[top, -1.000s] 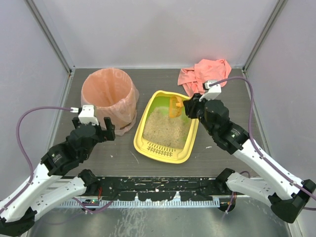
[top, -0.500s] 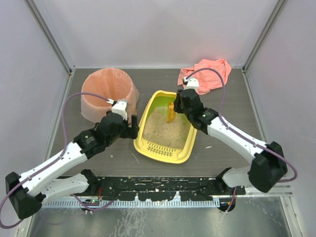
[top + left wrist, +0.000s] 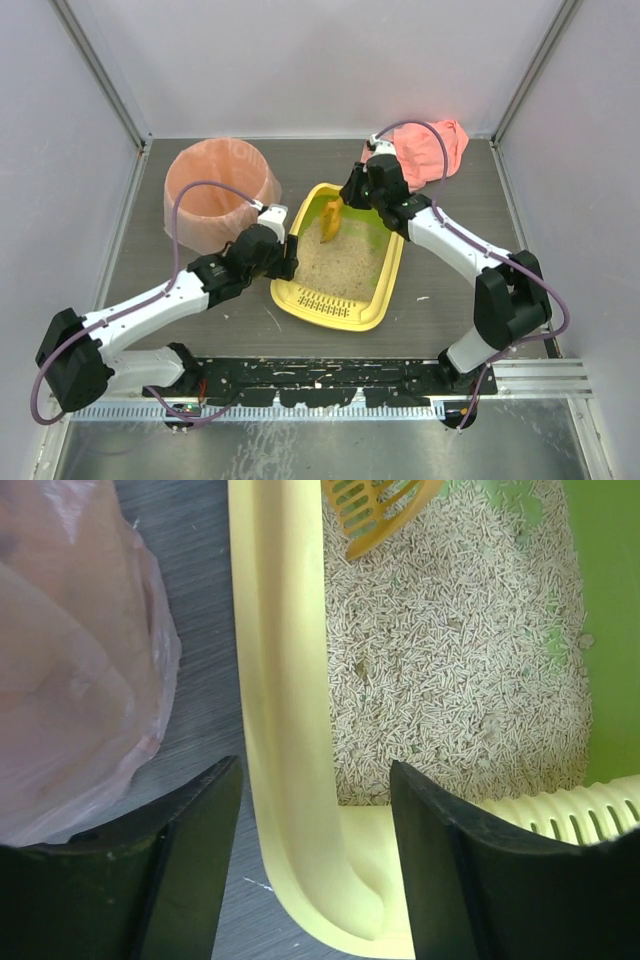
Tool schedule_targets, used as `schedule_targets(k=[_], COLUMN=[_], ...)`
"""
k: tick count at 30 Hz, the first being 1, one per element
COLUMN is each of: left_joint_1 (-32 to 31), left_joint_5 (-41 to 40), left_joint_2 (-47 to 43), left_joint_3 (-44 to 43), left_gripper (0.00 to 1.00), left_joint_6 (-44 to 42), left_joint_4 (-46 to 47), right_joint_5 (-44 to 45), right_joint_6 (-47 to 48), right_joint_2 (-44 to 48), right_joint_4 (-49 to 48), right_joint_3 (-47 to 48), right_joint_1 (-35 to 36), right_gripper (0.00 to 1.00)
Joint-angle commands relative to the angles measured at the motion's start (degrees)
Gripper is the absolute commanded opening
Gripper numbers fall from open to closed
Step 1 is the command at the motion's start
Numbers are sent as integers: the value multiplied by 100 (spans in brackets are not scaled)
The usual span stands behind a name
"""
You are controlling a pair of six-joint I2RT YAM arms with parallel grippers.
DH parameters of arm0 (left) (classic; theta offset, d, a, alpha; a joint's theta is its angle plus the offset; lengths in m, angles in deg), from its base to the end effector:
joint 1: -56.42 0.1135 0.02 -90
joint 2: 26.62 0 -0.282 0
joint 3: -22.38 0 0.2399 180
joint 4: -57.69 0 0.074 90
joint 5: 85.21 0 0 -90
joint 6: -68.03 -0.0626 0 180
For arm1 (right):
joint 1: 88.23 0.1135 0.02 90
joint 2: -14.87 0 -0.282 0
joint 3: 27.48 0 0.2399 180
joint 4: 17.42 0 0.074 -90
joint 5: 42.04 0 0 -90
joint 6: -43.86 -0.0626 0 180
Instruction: Clean the litter box
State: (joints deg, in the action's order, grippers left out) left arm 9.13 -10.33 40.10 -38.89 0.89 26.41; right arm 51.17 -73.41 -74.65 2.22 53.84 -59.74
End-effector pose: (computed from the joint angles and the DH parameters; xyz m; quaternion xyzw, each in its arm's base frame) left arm 0.1850 -0.1764 0.2694 0.1298 0.8785 -0.1591 0.4313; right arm 0.3320 0.1762 0.2975 0.0053 0.8562 0.2201 0.4674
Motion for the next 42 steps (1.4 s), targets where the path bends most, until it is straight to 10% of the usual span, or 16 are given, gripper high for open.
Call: schedule_targets(k=[1,24,42], left_joint_1=[-28,-35,-73], left_joint_5=[197,378,438], left_joint_2=[168,845,853], left_joint_3=[107,188,136], left_gripper=[59,41,36], left_joint_6=[-88,-123,-127], left_joint_4=[671,1038,1024], right_joint_5=[-672,-1639,-637], right_joint_6=[-134,-847,-3214], right_joint_2=[-77,976,2413], right_joint_4=[212,479,-2138], right_joint_3=[200,-1053,-3618], right_joint_1=[26,280,557], right_gripper=[1,1,1])
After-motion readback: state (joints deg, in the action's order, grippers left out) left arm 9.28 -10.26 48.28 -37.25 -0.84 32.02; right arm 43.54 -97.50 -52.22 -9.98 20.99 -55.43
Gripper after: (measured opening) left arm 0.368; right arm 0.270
